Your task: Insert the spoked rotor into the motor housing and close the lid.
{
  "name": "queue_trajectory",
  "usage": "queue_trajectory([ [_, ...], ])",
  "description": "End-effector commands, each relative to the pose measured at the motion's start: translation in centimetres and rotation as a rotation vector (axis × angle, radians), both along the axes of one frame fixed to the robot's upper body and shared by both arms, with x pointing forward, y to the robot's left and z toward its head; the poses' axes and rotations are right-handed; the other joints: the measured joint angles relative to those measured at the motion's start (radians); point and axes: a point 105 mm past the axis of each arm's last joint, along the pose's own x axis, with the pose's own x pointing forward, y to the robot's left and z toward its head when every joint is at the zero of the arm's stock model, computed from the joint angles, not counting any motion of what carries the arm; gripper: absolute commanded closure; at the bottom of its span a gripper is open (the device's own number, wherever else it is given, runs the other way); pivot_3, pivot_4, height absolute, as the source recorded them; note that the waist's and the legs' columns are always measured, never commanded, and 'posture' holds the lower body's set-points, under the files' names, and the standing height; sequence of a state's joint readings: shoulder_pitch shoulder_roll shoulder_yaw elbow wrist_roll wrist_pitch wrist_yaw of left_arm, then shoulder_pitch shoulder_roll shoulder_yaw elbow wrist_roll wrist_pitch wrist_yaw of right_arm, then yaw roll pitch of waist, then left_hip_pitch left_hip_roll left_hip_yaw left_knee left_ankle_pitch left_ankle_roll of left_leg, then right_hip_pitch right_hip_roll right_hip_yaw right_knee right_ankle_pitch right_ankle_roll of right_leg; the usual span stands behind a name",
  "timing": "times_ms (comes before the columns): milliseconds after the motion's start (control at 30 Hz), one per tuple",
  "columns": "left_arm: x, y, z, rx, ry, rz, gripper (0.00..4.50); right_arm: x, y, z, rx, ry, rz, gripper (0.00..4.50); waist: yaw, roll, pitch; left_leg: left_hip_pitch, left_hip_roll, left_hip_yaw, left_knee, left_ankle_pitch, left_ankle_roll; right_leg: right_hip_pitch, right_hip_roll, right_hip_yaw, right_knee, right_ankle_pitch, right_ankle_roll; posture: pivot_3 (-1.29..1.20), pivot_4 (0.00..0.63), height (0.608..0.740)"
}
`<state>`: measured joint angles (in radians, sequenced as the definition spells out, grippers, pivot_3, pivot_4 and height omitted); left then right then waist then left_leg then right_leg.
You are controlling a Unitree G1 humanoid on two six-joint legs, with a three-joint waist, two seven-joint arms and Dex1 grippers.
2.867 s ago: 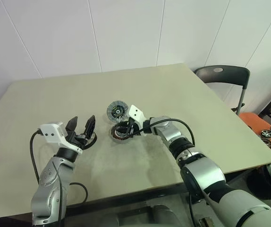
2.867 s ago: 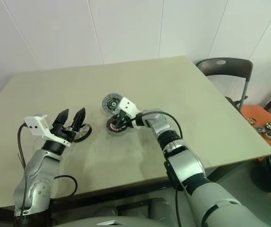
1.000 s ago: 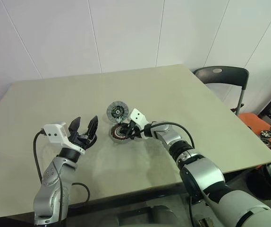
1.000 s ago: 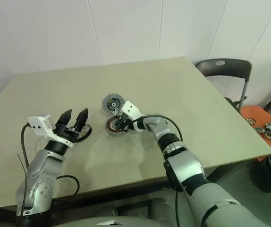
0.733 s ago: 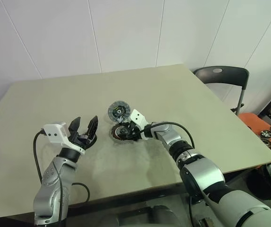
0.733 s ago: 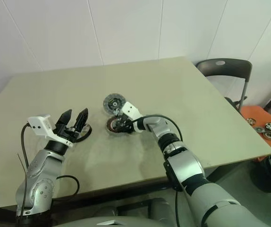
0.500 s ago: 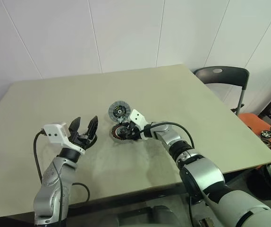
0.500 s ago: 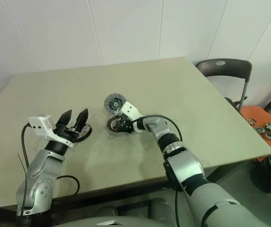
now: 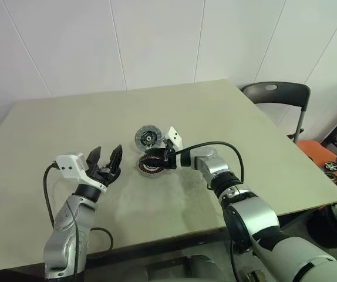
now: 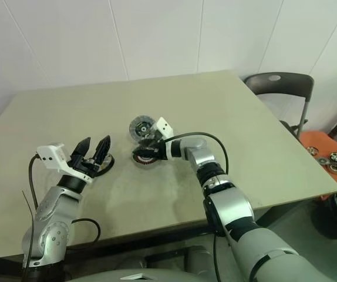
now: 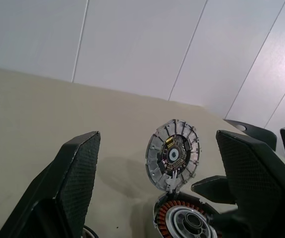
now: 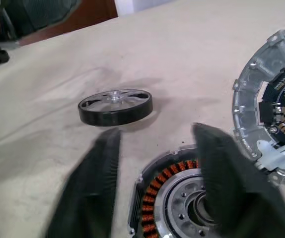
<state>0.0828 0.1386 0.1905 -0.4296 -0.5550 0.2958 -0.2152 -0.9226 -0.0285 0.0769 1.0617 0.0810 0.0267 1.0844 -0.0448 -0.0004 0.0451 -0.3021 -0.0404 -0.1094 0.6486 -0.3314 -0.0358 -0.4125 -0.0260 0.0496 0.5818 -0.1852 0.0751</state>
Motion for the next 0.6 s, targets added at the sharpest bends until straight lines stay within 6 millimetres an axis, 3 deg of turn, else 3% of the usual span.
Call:
queue_trajectory([
  [33,0.2,-0.2,0.9,0.01,-0.041,-0.008,0.51,0.9,0.1,1.0,-0.015,-0.092,-0.049,3.5,0.0,0.0,0.0,0.0,0.0,0.0,0.0,0.0,0.0,0.0,0.0,0.0,0.0,0.0,0.0,0.0,0.0,0.74],
  [133,0.1,-0.3,0.9,0.01,-0.041,-0.009,0.51,1.9,-0.4,0.9,-0.048,-0.14,-0.136,4.47,0.0,0.0,0.0,0.0,0.0,0.0,0.0,0.0,0.0,0.0,0.0,0.0,0.0,0.0,-0.001,0.0,0.0,0.74],
  [267,0.1,-0.3,0.9,0.012,-0.04,-0.012,0.51,1.8,-0.2,0.0,-0.097,-0.128,-0.128,4.47,-0.001,0.0,0.0,0.0,0.0,0.0,0.0,0.0,0.0,-0.001,0.0,0.0,0.0,0.0,-0.001,0.0,0.0,0.74],
  [600,0.2,-0.4,0.9,0.011,-0.042,-0.015,0.51,2.3,-0.4,0.3,-0.091,-0.149,-0.171,4.47,-0.001,0.0,0.0,0.0,0.0,0.0,0.0,0.0,0.0,0.0,0.0,0.0,0.0,0.0,-0.001,0.0,0.0,0.74],
])
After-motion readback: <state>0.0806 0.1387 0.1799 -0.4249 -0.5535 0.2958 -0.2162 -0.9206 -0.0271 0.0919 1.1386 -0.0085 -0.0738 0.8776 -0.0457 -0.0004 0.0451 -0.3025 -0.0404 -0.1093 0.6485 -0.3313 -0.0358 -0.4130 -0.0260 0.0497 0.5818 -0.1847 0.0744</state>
